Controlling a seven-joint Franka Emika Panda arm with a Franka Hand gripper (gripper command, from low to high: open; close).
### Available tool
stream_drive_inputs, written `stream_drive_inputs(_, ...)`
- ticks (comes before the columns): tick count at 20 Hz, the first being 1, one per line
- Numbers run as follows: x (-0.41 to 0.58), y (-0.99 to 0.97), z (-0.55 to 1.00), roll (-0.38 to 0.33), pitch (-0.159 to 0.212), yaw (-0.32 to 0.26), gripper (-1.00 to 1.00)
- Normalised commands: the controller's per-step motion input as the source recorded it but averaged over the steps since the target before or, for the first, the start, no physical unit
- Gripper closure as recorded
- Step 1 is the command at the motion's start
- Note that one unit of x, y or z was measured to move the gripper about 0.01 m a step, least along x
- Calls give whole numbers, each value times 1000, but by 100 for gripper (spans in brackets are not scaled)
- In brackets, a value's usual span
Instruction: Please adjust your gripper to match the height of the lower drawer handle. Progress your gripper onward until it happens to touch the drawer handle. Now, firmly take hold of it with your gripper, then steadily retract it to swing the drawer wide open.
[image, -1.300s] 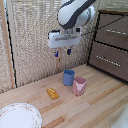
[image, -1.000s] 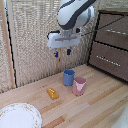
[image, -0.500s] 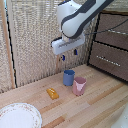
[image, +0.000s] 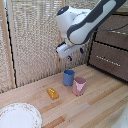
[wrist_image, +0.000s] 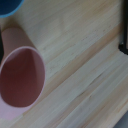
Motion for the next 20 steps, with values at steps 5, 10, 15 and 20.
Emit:
stream_drive_inputs(5,0,-204,-203,-375,-4,132,-100)
stream_drive_inputs(10,0,-271,-203,-351,33,129,-100)
stream_drive_inputs(15,0,-363,-101,-278,116,131,-100)
stream_drive_inputs(20,0,-449,-7,-201,146,137,-100)
